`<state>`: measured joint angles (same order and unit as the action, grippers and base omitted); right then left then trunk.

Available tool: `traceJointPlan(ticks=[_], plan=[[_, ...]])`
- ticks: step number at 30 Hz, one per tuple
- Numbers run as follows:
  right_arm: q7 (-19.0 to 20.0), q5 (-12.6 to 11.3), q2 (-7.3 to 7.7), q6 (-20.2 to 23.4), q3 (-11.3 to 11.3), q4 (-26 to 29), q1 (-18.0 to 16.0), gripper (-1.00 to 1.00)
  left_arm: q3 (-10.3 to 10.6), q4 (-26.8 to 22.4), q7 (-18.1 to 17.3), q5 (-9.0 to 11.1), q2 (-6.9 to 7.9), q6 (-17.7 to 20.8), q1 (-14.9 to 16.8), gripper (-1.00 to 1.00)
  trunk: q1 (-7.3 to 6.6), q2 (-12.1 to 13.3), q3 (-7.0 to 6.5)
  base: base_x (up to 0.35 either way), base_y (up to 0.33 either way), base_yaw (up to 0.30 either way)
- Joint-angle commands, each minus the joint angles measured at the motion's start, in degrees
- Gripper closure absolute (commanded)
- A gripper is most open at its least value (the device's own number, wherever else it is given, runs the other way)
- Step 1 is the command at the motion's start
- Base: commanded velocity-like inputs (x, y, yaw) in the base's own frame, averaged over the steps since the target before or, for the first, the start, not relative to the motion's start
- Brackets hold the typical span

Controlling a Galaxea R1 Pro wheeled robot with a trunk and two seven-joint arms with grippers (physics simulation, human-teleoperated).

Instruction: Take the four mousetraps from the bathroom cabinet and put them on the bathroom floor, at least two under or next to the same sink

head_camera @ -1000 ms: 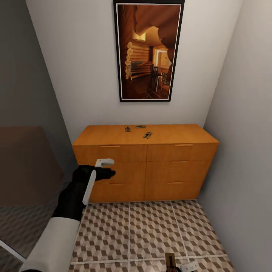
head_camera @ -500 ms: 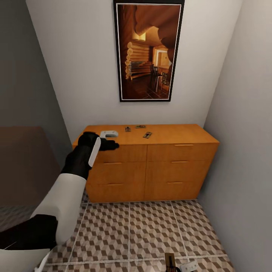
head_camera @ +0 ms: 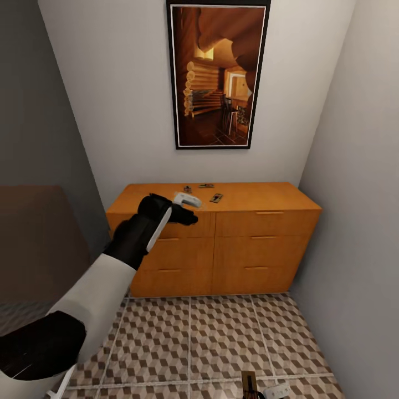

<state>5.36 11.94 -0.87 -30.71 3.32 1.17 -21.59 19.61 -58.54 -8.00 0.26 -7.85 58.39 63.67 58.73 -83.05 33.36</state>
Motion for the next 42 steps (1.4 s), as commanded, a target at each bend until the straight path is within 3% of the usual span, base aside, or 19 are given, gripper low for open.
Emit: traceJointPlan(ticks=[1,3,9,18,42], plan=[[0.36,0.01,0.00,-0.14,0.38,-0.03,-0.03,1.00,1.79,-0.07,-1.45,-0.19,0.05,0.19,0.05,-1.00,0.00,-0.03,0.06,0.000,0.000,0.000],[0.36,0.01,0.00,-0.14,0.37,-0.03,-0.03,1.00,3.31,-0.14,-2.89,-0.18,0.14,0.19,0.07,-1.00,0.00,-0.03,0.06,0.000,0.000,0.000],[0.36,0.02,-0.01,-0.14,0.44,-0.03,-0.03,1.00,4.70,-0.55,-4.34,-0.17,0.46,0.16,0.12,-1.00,0.00,-0.03,0.06,0.000,0.000,0.000],[0.36,0.05,0.07,-0.14,0.46,-0.03,-0.03,1.00,4.90,-0.53,-4.56,-0.10,1.02,0.15,0.14,-1.00,0.00,-0.03,0.06,0.049,0.000,0.000],[0.36,0.01,0.05,-0.28,0.46,-0.03,-0.03,1.00,4.75,1.78,-4.35,-0.33,1.08,-0.19,0.14,-1.00,0.00,-0.03,0.06,0.286,0.000,0.000]])
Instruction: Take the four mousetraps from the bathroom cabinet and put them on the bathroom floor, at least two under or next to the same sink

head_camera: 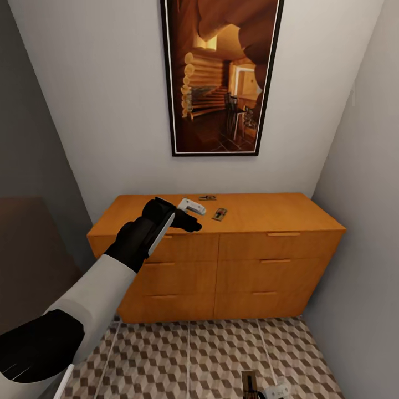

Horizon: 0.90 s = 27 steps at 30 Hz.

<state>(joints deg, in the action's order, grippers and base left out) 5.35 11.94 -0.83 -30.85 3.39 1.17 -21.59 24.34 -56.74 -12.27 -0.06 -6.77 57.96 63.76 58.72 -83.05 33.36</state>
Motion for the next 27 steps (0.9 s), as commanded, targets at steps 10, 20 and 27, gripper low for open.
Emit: traceJointPlan(ticks=[10,20,27], plan=[[0.36,0.02,0.04,-0.35,0.39,-0.03,-0.03,1.00,-4.65,1.20,0.45,-0.36,-0.23,-0.02,0.05,-1.00,0.00,-0.03,0.06,0.017,0.000,0.000],[0.36,0.02,-0.03,-0.35,0.39,-0.03,-0.03,1.00,-5.65,1.24,8.57,-0.40,-1.11,0.00,0.05,-1.00,0.00,-0.03,0.06,0.000,0.000,0.000],[0.36,0.02,-0.05,-0.35,0.39,-0.03,-0.03,1.00,-5.95,0.36,17.93,1.24,-1.61,0.14,0.05,-1.00,0.00,-0.03,0.06,0.000,0.000,0.000]])
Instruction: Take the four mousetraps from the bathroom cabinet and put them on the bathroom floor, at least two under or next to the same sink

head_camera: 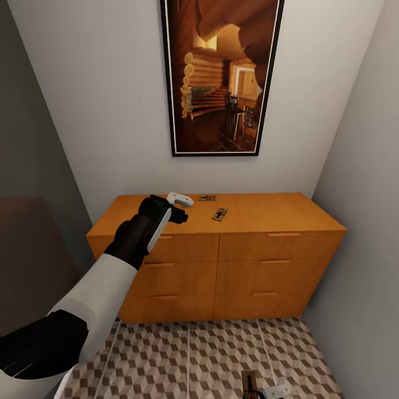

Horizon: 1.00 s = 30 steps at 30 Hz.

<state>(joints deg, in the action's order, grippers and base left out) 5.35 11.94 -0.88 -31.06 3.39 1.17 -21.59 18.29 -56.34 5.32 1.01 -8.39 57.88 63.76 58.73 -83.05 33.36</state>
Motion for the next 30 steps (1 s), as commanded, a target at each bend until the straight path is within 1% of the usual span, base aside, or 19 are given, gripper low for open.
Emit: traceJointPlan(ticks=[1,7,11,20,30], plan=[[0.37,0.00,0.00,-0.14,0.39,-0.03,-0.03,1.00,0.09,-0.15,0.71,0.56,0.00,0.22,0.04,-1.00,0.00,-0.03,0.06,0.000,0.000,0.000],[0.37,-0.01,0.00,-0.14,0.39,-0.03,-0.03,1.00,0.08,-0.55,1.29,2.04,0.04,0.24,-0.04,-1.00,0.00,-0.03,0.06,0.000,0.000,0.000],[0.37,-0.01,0.01,-0.14,0.39,-0.03,-0.03,1.00,0.12,-0.74,1.35,2.39,0.04,0.27,-0.24,-1.00,0.00,-0.03,0.06,0.000,0.000,0.000],[0.37,-0.03,0.00,-0.10,0.39,-0.03,-0.03,1.00,0.16,-0.72,1.36,2.50,0.04,0.30,-1.08,-1.00,0.00,-0.03,0.06,0.000,-0.011,0.000],[0.37,0.00,0.00,-0.06,0.39,-0.03,-0.03,1.00,0.17,-0.51,1.36,2.50,0.11,0.22,-1.24,-1.00,0.00,-0.03,0.06,0.000,-0.217,0.000]])
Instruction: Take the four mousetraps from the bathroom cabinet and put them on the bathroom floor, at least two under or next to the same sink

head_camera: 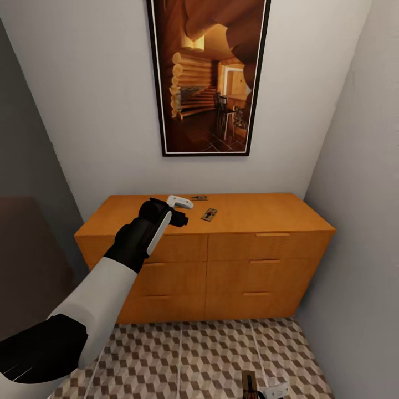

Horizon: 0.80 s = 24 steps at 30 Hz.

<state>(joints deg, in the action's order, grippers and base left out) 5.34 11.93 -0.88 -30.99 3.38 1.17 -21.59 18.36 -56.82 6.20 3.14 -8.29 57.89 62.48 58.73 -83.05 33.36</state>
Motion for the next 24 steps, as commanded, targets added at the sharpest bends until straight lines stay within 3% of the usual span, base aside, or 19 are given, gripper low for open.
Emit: traceJointPlan(ticks=[1,11,24], plan=[[0.38,-0.02,0.00,-0.13,0.39,-0.02,-0.03,1.00,0.10,-0.04,0.48,0.37,0.01,0.21,0.05,-1.00,0.00,-0.03,0.06,0.000,-0.076,0.000],[0.38,-0.06,0.00,-0.12,0.38,-0.02,-0.03,1.00,0.10,-0.06,0.48,0.37,0.10,0.21,0.00,-1.00,0.00,-0.03,0.06,0.025,-0.015,0.000],[0.38,-0.01,0.00,-0.12,0.39,-0.04,-0.03,1.00,0.10,0.30,0.48,0.39,0.11,0.21,-0.04,-1.00,0.00,-0.03,0.06,0.285,0.000,0.000]])
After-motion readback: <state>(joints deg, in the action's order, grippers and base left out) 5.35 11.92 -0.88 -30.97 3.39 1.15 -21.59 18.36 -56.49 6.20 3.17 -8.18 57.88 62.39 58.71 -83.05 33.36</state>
